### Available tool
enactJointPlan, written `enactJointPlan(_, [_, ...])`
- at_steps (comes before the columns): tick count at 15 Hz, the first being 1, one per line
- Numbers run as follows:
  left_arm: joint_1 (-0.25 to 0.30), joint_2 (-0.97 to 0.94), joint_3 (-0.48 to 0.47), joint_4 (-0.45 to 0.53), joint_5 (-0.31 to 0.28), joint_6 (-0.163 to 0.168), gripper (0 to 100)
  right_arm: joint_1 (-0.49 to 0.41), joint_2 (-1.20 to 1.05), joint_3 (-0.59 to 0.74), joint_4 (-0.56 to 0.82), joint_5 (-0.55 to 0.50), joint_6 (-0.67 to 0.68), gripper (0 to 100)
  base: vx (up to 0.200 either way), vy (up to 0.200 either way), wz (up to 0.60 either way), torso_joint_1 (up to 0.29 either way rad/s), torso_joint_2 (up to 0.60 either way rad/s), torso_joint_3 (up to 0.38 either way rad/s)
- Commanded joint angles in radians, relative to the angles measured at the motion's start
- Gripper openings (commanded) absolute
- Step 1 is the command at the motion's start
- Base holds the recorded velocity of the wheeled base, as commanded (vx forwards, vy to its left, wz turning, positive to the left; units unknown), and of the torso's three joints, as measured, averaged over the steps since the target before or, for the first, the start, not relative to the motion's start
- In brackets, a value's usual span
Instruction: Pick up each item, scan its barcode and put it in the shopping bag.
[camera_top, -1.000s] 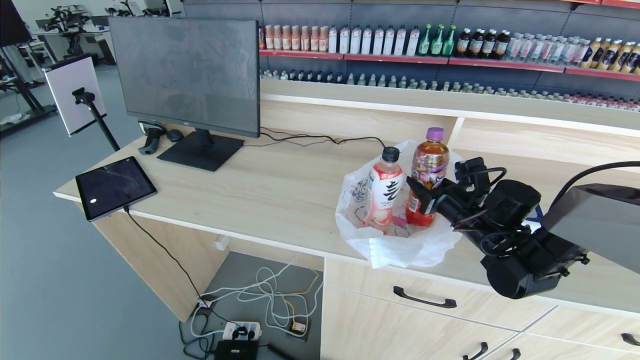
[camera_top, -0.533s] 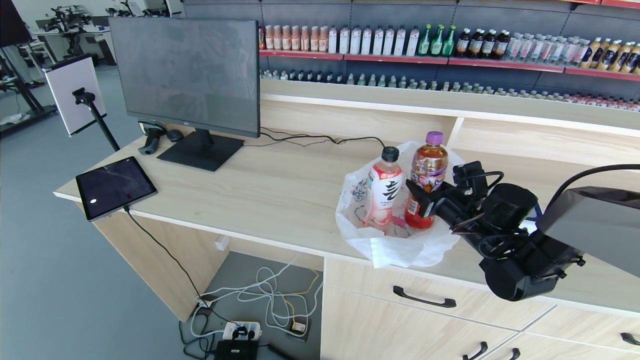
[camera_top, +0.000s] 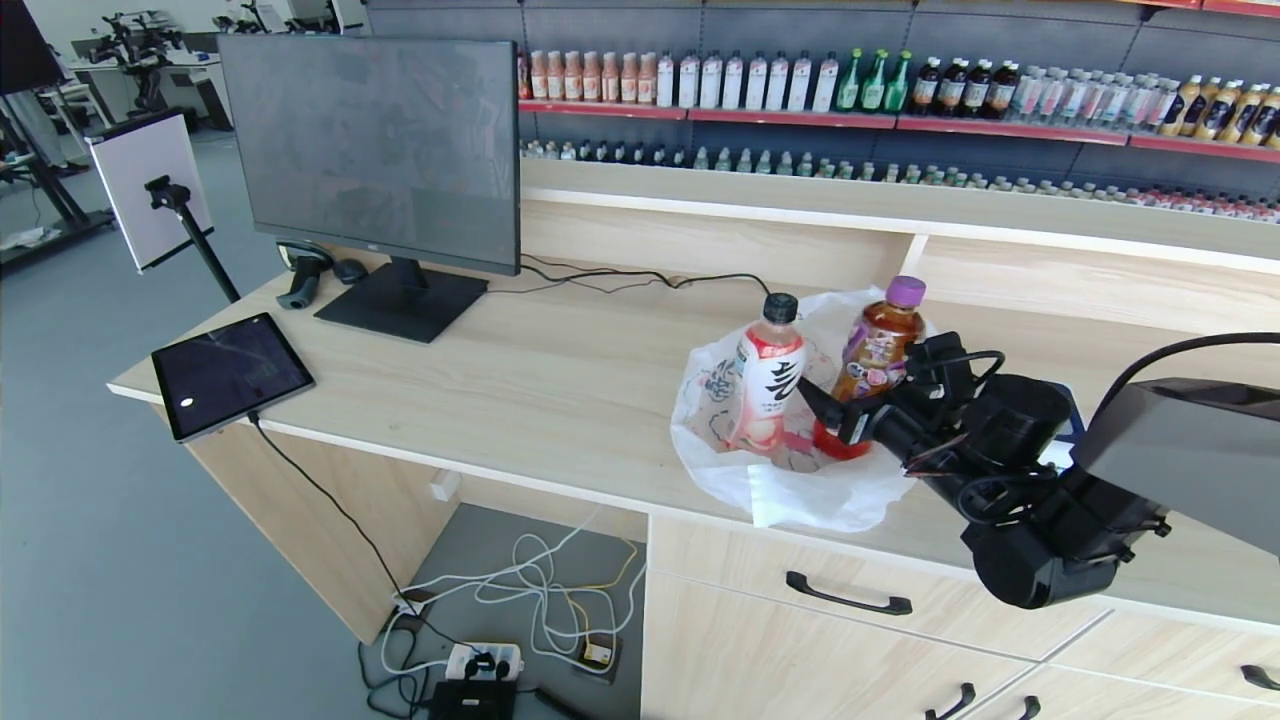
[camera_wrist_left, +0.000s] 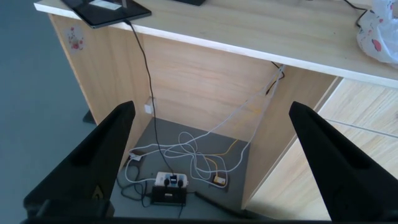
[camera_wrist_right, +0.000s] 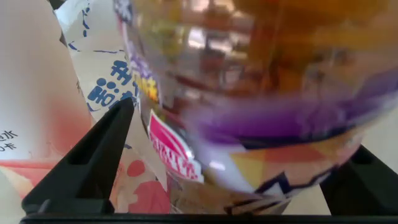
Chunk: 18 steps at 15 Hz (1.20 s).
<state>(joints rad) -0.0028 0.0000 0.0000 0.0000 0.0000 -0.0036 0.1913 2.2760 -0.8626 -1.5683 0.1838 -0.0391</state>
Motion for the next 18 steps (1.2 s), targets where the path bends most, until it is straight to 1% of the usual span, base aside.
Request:
enactJointPlan(1, [0.000,0.000,0.000,0.000,0.000,0.001,100,-0.015,-0.003,0.007,-0.003,0.000,-0.001,100,0.000,0.000,0.00,0.000,0.00,0.000])
enactJointPlan(3, [0.000,0.000,0.000,0.000,0.000,0.001,100,-0.026,-0.012,0.014,-0.003,0.000,-0.001,100,0.000,0.000,0.00,0.000,0.00,0.000])
enactJointPlan(7, [0.000,0.000,0.000,0.000,0.000,0.001,100,-0.015,-0.061,0.062,-0.003,0.000,-0.004,100,0.000,0.000,0.00,0.000,0.00,0.000])
enactJointPlan(11, [0.000,0.000,0.000,0.000,0.000,0.001,100,0.023,-0.173,0.145,-0.003,0.000,-0.007,100,0.000,0.000,0.00,0.000,0.00,0.000])
enactJointPlan(18, [0.000,0.000,0.000,0.000,0.000,0.001,100,0.023,-0.325,0.257,-0.003,0.000,-0.007,100,0.000,0.000,0.00,0.000,0.00,0.000])
